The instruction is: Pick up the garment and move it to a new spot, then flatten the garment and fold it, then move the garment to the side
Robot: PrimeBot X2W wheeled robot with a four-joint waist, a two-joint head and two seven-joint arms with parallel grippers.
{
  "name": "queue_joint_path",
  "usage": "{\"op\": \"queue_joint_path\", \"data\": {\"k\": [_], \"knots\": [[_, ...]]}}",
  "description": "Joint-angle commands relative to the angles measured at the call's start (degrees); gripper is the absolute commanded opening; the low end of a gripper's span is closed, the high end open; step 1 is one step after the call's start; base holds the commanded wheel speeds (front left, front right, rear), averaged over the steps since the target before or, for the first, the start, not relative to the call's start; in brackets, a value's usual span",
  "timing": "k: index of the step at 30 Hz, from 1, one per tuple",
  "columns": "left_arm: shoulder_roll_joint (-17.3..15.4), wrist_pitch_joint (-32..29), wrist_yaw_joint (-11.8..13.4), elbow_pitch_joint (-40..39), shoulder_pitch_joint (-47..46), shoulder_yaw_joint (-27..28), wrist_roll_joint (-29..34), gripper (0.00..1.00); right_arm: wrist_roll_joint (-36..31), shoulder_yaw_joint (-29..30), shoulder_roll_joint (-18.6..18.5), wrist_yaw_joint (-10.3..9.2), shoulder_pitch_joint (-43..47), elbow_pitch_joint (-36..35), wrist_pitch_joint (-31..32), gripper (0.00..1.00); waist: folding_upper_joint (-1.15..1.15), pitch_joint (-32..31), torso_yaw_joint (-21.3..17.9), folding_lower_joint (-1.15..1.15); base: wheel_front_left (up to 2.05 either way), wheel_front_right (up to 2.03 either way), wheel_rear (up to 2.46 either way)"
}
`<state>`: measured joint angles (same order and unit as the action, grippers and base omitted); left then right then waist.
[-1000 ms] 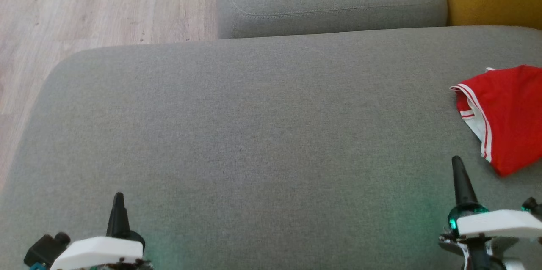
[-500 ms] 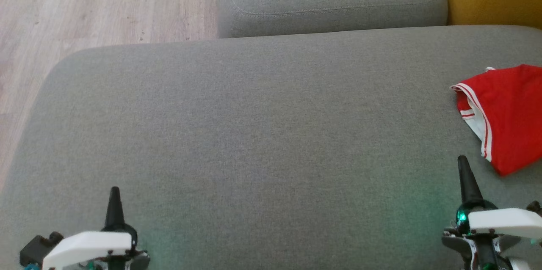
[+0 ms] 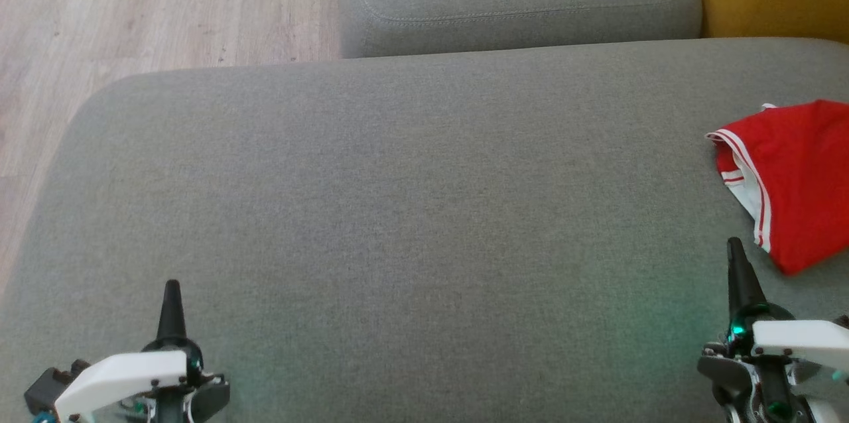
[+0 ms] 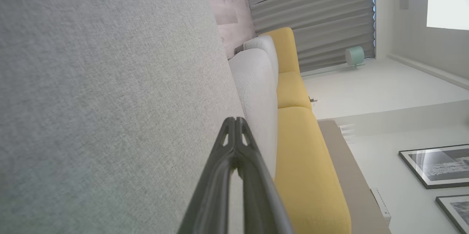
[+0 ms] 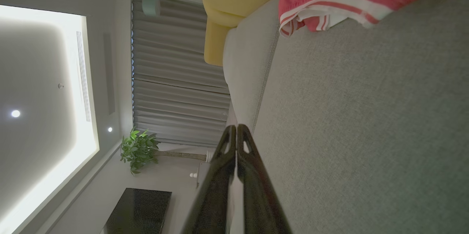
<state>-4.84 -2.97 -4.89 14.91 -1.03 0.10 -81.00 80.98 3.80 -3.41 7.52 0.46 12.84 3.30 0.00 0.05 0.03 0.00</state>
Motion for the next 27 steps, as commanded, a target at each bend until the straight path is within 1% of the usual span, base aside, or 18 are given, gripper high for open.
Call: {"op": "queue_joint_path", "data": {"k": [1,19,27], "knots": [[0.0,-0.6,-0.7,-1.4,-3.4,2.4,-2.0,0.0,2.4,-0.7,-1.1,-0.03,-4.0,-1.3,0.4,0.0,0.0,0.0,0.0,0.0,0.0,0.0,0.0],[1.4,-2.9,-2.6,-0.9,-5.1,5.7,-11.8,0.0,13.1,0.5,-1.1,-0.03,-6.4,1.0,1.4,0.0,0.0,0.1,0.0,0.0,0.0,0.0,0.0],[1.5,-3.0,-2.6,-0.9,-5.1,5.8,-11.7,0.0,12.9,0.7,-0.9,-0.03,-6.5,1.1,1.6,0.0,0.0,0.1,0.0,0.0,0.0,0.0,0.0]]}}
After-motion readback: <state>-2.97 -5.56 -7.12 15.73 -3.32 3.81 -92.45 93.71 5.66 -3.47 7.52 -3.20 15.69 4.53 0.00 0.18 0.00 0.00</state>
